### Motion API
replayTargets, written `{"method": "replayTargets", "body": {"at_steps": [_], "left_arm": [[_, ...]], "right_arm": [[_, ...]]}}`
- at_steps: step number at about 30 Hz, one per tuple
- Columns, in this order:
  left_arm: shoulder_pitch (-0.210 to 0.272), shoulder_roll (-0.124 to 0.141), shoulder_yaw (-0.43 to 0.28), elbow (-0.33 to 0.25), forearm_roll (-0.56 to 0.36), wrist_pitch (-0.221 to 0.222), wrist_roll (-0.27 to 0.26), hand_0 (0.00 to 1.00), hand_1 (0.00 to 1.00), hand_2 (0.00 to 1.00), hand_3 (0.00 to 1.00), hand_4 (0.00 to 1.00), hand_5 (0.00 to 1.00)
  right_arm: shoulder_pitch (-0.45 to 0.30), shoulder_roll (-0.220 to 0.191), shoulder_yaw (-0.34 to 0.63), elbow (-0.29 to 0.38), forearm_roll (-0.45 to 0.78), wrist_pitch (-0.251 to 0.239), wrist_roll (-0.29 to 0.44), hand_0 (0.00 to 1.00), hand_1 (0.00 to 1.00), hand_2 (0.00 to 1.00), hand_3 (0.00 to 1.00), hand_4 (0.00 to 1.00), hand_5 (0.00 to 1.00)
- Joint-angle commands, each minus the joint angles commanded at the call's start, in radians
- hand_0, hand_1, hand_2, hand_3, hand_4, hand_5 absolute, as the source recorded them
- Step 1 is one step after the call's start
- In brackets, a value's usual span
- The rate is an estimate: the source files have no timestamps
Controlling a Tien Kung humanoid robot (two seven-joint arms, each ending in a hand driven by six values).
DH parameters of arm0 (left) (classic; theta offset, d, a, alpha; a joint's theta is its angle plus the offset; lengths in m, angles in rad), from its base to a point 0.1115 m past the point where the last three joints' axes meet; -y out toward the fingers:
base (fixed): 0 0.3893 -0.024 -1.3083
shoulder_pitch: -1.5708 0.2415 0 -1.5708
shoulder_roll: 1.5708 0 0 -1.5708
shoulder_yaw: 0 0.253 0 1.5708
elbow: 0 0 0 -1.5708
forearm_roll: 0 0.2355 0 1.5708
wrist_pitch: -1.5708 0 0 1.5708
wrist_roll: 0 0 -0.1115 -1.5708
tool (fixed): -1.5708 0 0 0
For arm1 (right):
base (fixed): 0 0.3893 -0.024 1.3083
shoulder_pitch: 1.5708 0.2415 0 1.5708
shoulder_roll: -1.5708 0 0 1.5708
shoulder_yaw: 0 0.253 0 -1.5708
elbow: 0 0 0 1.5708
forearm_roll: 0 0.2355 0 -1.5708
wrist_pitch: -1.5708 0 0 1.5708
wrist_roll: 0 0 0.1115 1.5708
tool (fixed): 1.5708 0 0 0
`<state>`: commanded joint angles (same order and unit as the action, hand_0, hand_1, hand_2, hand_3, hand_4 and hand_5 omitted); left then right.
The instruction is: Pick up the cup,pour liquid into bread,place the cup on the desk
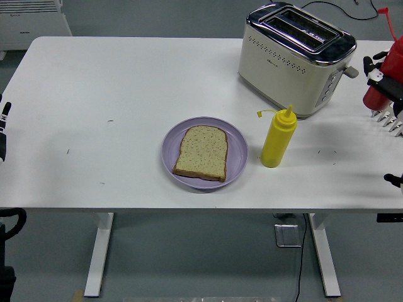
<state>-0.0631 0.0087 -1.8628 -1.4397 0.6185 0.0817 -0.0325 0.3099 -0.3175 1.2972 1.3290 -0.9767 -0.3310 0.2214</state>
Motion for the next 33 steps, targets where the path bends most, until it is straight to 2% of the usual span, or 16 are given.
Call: {"method": "replayTargets", "body": {"at_steps": [12, 22, 33], "left_arm": [[0.002, 0.0, 0.004, 0.0, 0.0, 0.0, 0.0, 0.834, 0.842, 0.854, 0.755, 0.662, 0.998], [0.004, 0.0, 0.008, 0.001, 0.001, 0.0, -0.001, 0.835, 0.842, 0.853, 0.753, 0.661, 0.998], [0.007, 0.001, 0.01, 0.001, 0.001, 0.001, -0.001, 0.836, 0.841, 0.854, 0.751, 0.661, 0.998]], "right_arm": [[-0.03, 0.027, -0.152, -0.09, 0.133, -0.084, 0.142, 0.056, 0.136, 0.268, 0.335, 0.719, 0.053], [-0.013, 0.049, -0.234, -0.144, 0.198, -0.106, 0.189, 0.063, 0.135, 0.268, 0.334, 0.73, 0.071], [-0.001, 0.071, -0.289, -0.174, 0.223, -0.111, 0.204, 0.078, 0.135, 0.272, 0.336, 0.732, 0.085]]}}
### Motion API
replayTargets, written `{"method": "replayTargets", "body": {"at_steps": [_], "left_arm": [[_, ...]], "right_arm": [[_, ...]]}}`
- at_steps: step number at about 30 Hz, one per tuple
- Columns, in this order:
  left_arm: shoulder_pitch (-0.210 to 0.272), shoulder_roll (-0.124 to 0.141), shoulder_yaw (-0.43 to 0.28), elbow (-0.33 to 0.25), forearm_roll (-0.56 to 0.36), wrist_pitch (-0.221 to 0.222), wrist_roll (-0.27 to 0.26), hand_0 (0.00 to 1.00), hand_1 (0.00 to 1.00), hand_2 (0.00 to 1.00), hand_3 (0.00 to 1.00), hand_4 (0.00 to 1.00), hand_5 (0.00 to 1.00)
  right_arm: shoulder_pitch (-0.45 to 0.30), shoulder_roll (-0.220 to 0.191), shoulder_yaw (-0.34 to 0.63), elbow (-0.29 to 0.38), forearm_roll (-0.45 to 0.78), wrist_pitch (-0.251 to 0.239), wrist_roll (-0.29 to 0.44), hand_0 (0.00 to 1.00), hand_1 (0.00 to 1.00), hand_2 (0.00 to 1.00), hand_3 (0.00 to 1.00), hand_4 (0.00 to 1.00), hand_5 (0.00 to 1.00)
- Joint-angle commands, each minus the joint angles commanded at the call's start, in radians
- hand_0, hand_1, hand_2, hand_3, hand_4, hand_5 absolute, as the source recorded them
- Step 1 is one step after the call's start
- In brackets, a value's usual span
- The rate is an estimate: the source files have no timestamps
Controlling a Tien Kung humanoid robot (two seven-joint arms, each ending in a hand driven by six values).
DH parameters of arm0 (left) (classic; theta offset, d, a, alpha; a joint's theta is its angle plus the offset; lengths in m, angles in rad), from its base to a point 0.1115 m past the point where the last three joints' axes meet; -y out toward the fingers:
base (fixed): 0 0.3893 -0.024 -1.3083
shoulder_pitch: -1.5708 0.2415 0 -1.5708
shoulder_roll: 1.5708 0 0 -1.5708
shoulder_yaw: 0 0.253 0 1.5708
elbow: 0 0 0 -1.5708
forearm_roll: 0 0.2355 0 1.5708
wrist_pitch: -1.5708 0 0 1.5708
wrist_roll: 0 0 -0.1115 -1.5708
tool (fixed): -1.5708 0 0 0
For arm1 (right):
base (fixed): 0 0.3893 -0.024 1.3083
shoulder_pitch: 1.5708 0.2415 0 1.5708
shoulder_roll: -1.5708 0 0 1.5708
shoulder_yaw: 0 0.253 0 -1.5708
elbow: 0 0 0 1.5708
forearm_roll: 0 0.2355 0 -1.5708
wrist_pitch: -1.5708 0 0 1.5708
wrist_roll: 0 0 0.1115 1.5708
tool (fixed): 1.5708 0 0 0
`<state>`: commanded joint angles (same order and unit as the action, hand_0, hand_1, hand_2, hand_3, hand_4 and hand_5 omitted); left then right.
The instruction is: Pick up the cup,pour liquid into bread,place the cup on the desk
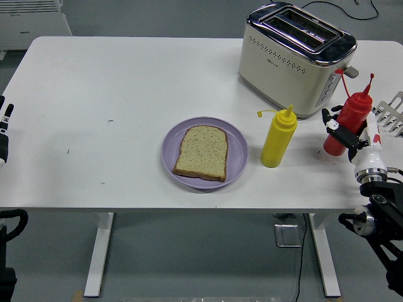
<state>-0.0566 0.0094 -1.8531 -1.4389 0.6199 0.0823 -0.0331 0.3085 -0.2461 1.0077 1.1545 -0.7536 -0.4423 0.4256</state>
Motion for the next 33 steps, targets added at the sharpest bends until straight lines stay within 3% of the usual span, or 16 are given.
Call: {"method": "replayTargets", "body": {"at_steps": [10, 11, 17, 33], "left_arm": [[-0.001, 0.0, -0.004, 0.0, 0.0, 0.0, 0.001, 0.837, 0.841, 0.854, 0.752, 0.661, 0.998], [-0.001, 0.0, -0.004, 0.0, 0.0, 0.0, 0.001, 0.837, 0.84, 0.854, 0.752, 0.66, 0.998], [-0.003, 0.0, -0.006, 0.0, 0.0, 0.0, 0.001, 0.836, 0.839, 0.854, 0.752, 0.66, 0.998], [-0.005, 0.0, -0.008, 0.0, 0.0, 0.0, 0.001, 0.836, 0.839, 0.854, 0.752, 0.658, 0.998]], "right_arm": [[0.004, 0.006, -0.028, -0.018, 0.015, -0.003, 0.006, 0.123, 0.157, 0.282, 0.336, 0.735, 0.092], [0.004, 0.006, -0.029, -0.019, 0.015, -0.003, 0.006, 0.185, 0.202, 0.298, 0.339, 0.735, 0.105], [0.01, 0.012, -0.035, -0.031, 0.019, -0.008, 0.017, 0.217, 0.23, 0.318, 0.343, 0.744, 0.114], [0.002, 0.009, -0.054, -0.042, 0.013, -0.015, 0.027, 0.242, 0.268, 0.357, 0.358, 0.751, 0.123]]}}
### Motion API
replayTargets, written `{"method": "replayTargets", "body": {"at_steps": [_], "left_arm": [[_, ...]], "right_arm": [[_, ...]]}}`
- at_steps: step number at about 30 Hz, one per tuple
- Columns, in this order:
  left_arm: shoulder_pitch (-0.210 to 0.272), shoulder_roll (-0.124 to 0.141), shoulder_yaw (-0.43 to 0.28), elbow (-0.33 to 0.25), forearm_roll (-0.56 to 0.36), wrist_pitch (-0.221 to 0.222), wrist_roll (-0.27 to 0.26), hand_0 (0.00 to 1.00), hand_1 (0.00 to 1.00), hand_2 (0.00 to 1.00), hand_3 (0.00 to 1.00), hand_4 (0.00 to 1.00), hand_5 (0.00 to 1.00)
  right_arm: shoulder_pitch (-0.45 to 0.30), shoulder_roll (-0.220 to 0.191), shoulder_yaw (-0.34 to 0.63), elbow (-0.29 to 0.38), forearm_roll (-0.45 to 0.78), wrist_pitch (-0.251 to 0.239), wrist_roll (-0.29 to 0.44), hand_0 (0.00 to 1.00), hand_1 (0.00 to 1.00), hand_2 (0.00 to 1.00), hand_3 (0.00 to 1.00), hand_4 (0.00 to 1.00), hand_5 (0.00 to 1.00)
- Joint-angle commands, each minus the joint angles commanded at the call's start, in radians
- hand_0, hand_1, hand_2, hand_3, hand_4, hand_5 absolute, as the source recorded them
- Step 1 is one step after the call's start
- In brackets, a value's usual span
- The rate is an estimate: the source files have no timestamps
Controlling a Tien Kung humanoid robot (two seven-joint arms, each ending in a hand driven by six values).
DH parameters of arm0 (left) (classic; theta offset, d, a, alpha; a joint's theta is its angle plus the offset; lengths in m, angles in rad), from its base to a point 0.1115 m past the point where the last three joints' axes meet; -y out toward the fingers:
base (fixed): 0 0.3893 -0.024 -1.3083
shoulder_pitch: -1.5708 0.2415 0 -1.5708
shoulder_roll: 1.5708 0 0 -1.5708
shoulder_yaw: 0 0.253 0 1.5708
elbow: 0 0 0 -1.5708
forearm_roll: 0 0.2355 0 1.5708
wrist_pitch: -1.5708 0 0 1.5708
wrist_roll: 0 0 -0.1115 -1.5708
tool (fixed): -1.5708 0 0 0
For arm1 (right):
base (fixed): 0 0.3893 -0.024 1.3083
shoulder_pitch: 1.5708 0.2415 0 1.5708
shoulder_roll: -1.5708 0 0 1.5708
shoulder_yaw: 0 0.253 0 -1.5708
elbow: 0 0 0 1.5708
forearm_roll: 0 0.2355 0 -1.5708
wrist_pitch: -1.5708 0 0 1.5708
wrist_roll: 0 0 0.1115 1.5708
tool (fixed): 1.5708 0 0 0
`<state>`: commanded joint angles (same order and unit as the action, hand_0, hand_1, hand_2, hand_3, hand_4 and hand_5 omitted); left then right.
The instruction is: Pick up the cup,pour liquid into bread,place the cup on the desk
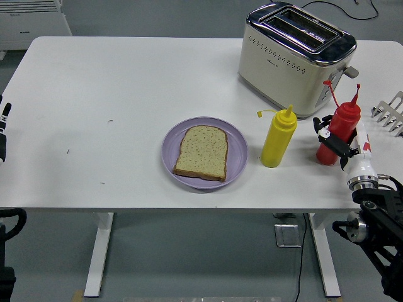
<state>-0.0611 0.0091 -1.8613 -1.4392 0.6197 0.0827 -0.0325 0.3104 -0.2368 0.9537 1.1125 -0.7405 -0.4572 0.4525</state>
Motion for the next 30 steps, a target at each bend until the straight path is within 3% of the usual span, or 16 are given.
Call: {"method": "replayTargets", "body": {"at_steps": [2, 7, 8, 20, 30], "left_arm": [[0.0, 0.0, 0.0, 0.0, 0.0, 0.0, 0.0, 0.833, 0.84, 0.854, 0.752, 0.659, 0.998], [0.0, 0.0, 0.0, 0.0, 0.0, 0.0, 0.0, 0.833, 0.84, 0.854, 0.752, 0.659, 0.998], [0.0, 0.0, 0.0, 0.0, 0.0, 0.0, 0.0, 0.833, 0.84, 0.854, 0.753, 0.66, 0.998], [-0.002, 0.0, -0.001, 0.0, 0.0, 0.0, 0.0, 0.828, 0.838, 0.854, 0.755, 0.662, 0.998], [-0.002, 0.0, -0.003, 0.0, 0.0, 0.0, 0.0, 0.828, 0.839, 0.854, 0.756, 0.662, 0.998]], "right_arm": [[0.0, 0.0, -0.003, -0.002, 0.0, -0.006, 0.003, 0.283, 0.307, 0.408, 0.402, 0.754, 0.126], [0.0, 0.002, -0.005, -0.006, 0.001, -0.017, 0.012, 0.283, 0.307, 0.408, 0.402, 0.754, 0.126], [0.0, 0.002, -0.005, -0.006, 0.0, -0.018, 0.012, 0.383, 0.433, 0.471, 0.462, 0.757, 0.123], [-0.004, 0.002, -0.004, -0.006, -0.001, -0.024, 0.027, 0.452, 0.484, 0.5, 0.495, 0.755, 0.11], [-0.017, -0.007, -0.006, 0.004, -0.042, -0.033, 0.038, 0.455, 0.49, 0.502, 0.507, 0.758, 0.097]]}}
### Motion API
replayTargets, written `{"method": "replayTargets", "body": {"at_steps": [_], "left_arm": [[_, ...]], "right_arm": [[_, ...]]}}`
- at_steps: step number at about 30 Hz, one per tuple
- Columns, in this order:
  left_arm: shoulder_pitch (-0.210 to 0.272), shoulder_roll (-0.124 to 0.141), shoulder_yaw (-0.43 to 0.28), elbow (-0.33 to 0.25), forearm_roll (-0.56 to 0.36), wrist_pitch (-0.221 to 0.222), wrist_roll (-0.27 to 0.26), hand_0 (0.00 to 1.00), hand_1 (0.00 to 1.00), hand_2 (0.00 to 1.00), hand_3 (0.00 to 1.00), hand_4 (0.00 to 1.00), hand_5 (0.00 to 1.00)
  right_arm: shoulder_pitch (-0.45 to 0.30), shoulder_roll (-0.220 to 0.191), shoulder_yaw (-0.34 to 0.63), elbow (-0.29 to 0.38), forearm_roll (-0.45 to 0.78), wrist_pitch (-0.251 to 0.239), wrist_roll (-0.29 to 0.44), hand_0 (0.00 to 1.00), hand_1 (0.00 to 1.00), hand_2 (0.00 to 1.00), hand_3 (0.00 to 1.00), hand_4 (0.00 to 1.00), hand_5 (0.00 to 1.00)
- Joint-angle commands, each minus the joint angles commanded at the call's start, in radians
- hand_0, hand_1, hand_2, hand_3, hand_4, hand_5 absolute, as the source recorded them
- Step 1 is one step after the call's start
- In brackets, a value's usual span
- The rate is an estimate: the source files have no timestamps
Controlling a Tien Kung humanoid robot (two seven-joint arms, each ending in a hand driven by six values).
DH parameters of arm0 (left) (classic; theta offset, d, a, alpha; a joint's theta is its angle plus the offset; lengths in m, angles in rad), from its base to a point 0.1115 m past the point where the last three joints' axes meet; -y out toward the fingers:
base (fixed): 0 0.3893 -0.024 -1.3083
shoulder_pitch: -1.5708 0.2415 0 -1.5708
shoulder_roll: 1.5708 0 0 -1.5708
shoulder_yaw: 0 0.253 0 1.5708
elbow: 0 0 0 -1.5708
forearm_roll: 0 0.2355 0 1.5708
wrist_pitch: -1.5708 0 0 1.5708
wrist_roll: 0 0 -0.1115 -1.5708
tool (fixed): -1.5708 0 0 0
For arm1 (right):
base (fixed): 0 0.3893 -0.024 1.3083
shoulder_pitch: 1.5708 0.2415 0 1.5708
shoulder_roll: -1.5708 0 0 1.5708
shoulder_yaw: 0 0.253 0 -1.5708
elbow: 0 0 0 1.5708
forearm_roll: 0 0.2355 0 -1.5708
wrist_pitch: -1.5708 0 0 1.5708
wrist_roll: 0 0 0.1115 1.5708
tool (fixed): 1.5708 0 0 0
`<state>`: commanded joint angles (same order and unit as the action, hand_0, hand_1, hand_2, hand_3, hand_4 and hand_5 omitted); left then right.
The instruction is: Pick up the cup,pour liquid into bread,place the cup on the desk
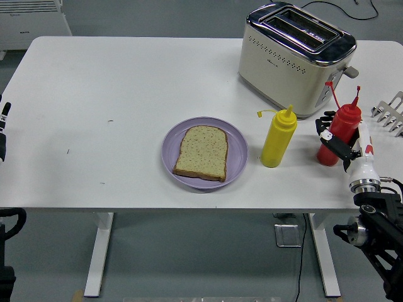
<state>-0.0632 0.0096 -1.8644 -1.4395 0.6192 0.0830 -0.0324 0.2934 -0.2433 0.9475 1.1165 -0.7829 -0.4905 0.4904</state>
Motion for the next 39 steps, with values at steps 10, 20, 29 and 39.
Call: {"method": "replayTargets", "body": {"at_steps": [10, 20, 29, 39], "left_arm": [[-0.001, 0.001, 0.001, 0.0, 0.0, 0.0, 0.0, 0.827, 0.84, 0.854, 0.754, 0.659, 0.998], [0.001, 0.001, 0.005, 0.0, 0.0, -0.001, 0.0, 0.828, 0.84, 0.855, 0.754, 0.661, 0.998], [0.004, 0.001, 0.009, 0.0, 0.001, -0.001, 0.0, 0.831, 0.839, 0.854, 0.754, 0.661, 0.998], [0.004, 0.002, 0.009, 0.0, 0.0, 0.0, 0.0, 0.832, 0.841, 0.855, 0.752, 0.662, 0.998]], "right_arm": [[-0.02, -0.005, 0.009, 0.007, -0.006, -0.002, 0.002, 0.594, 0.603, 0.579, 0.731, 0.76, 0.079], [-0.038, -0.004, 0.024, 0.011, -0.007, 0.051, 0.001, 0.876, 0.808, 0.86, 0.998, 0.779, 0.089], [-0.05, -0.002, 0.035, 0.018, -0.018, 0.085, -0.004, 0.901, 0.83, 0.909, 0.998, 0.803, 0.121], [-0.089, -0.007, 0.088, 0.055, -0.067, 0.137, -0.01, 0.93, 0.867, 0.968, 0.998, 0.85, 0.192]]}}
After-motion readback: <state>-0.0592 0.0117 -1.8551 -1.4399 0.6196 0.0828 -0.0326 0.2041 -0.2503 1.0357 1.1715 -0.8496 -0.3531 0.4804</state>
